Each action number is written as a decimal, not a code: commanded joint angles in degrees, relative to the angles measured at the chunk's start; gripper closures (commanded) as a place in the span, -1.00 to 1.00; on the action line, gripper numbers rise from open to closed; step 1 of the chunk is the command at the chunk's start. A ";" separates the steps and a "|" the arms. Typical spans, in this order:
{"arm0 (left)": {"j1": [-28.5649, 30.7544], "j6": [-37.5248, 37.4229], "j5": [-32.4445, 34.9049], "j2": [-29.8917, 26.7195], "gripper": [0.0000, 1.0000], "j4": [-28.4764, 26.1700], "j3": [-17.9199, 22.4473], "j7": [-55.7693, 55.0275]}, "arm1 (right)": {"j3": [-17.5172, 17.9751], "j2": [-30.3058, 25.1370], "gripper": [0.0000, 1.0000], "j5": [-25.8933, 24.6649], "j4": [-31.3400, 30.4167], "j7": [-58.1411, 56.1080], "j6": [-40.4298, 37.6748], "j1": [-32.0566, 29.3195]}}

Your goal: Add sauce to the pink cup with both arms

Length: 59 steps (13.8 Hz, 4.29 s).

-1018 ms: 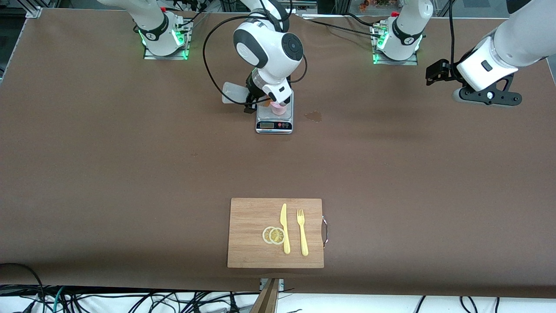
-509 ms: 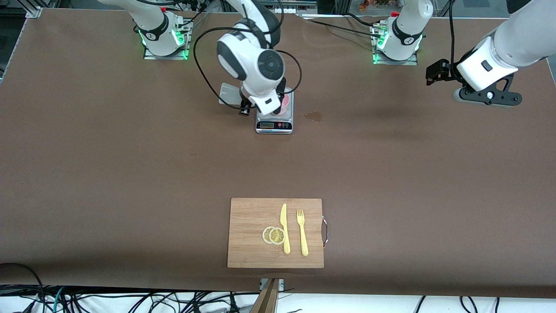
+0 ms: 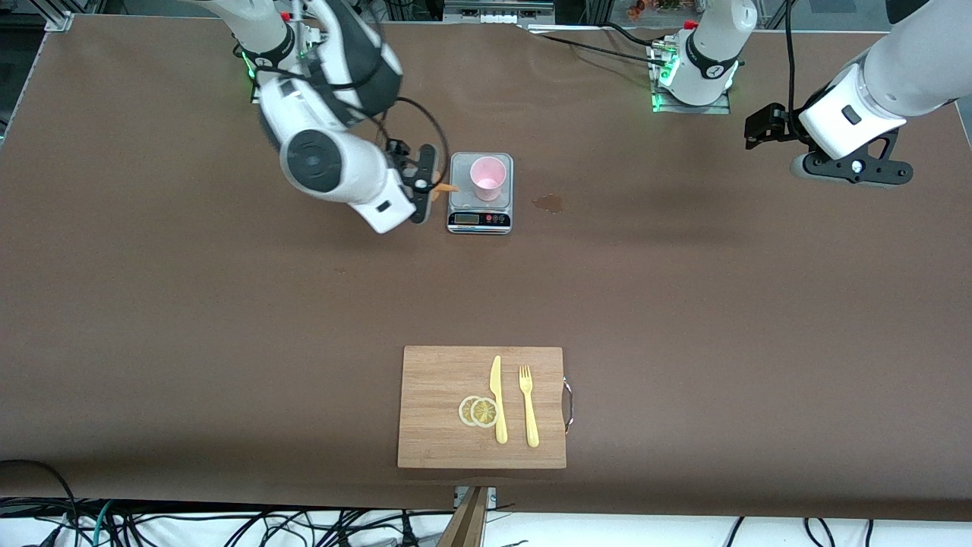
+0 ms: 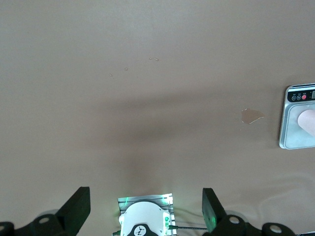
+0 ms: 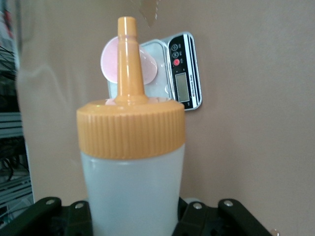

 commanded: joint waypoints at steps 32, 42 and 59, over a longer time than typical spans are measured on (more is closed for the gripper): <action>-0.10 -1.25 1.10 0.40 -1.00 1.44 -0.07 -0.10 | -3.48 27.16 -0.65 22.26 -6.75 -90.44 -24.35 -39.98; -0.10 -1.43 1.10 0.40 -1.00 1.44 -0.07 -0.10 | -4.01 26.64 -1.00 11.03 0.80 -90.62 -26.11 -43.23; -0.10 -1.43 1.10 0.40 -1.00 1.44 -0.07 -0.10 | -3.30 -14.65 -1.00 -6.38 -6.03 -51.47 -9.77 -36.48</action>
